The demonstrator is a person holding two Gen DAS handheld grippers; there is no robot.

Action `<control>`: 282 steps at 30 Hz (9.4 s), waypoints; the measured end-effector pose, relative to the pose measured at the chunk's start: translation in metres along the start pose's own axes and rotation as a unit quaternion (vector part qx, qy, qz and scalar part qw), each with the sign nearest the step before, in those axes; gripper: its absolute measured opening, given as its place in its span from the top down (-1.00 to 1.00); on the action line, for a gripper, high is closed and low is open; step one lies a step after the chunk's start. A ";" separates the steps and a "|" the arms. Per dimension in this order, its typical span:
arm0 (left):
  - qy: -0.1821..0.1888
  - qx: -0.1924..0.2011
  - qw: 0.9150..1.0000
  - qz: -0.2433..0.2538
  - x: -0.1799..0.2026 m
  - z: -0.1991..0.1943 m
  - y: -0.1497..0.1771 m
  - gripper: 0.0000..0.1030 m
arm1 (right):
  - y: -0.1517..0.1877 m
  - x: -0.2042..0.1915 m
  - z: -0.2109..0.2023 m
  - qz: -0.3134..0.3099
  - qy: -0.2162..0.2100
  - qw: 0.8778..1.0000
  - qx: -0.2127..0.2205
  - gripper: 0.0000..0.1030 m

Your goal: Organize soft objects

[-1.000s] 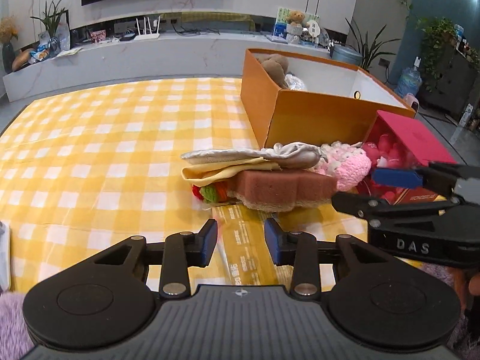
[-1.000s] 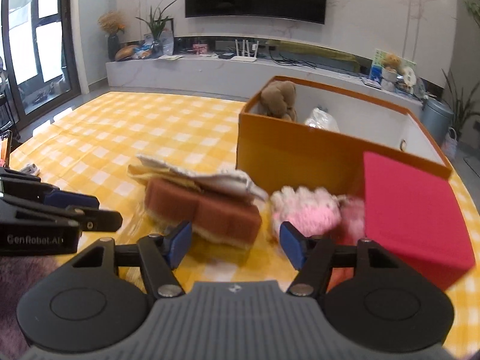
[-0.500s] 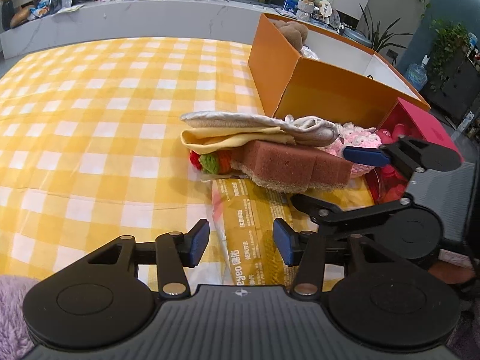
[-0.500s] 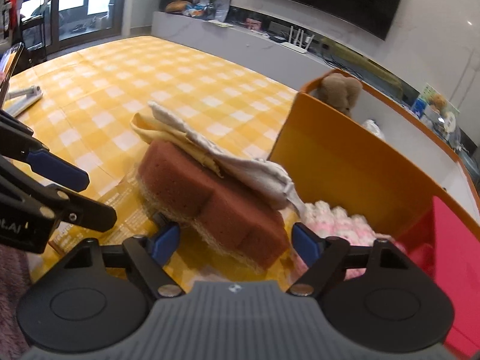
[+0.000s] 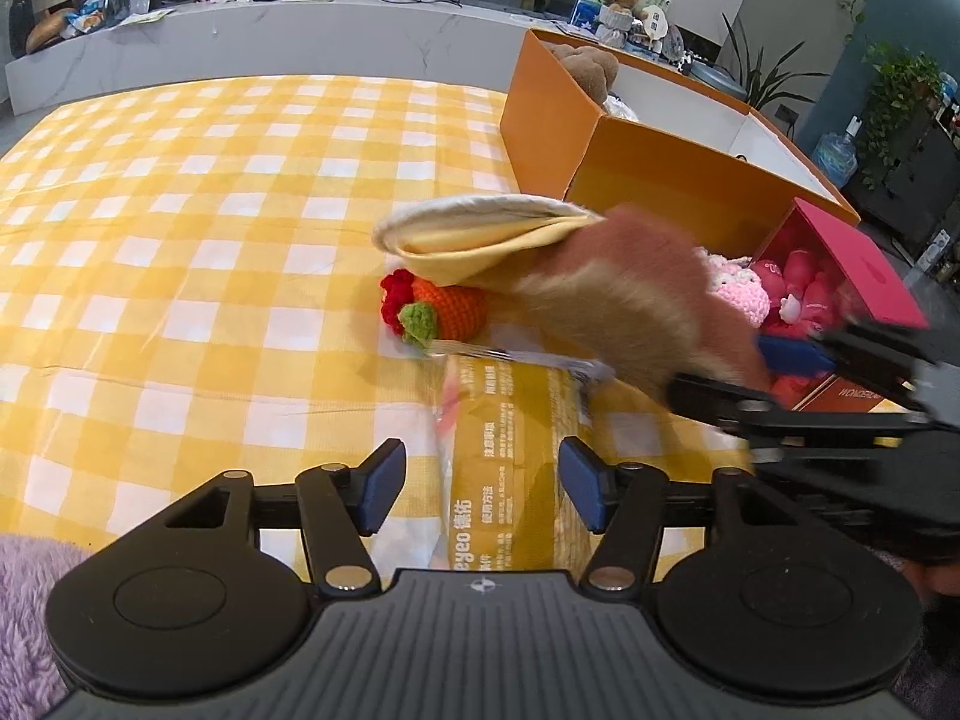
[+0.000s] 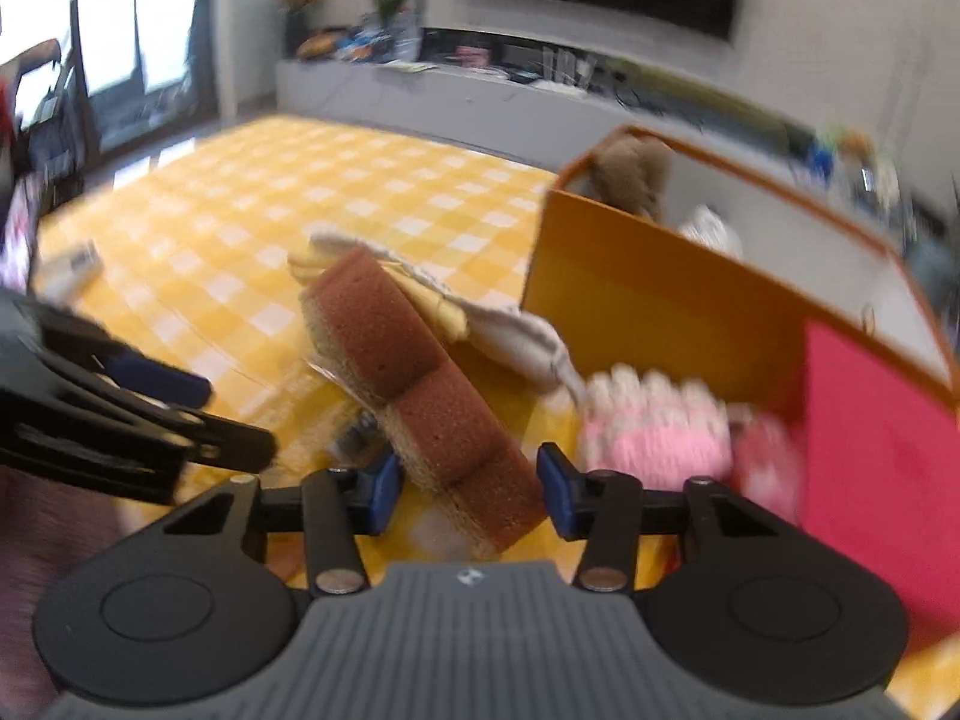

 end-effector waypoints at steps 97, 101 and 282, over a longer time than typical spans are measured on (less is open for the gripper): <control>0.086 0.073 0.993 0.031 0.189 0.075 -0.220 0.00 | -0.113 0.259 -0.025 0.201 0.098 0.966 0.133 0.32; 0.080 0.063 0.994 0.029 0.191 0.097 -0.216 0.00 | -0.107 0.268 0.002 0.190 0.118 0.969 0.105 0.32; 0.079 -0.084 0.980 0.161 0.121 0.020 0.044 0.89 | 0.068 0.064 -0.052 0.335 -0.047 0.940 0.038 -0.03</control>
Point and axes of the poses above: each gripper's, at about its wrist camera, not at the fingertips, and z roughly the way its jaws point, x to its right, y to its underside, the point moved 7 cm from there along z, roughly the way its jaws point, and after that the axes turned 2 degrees about -y, right-handed, at the moved point
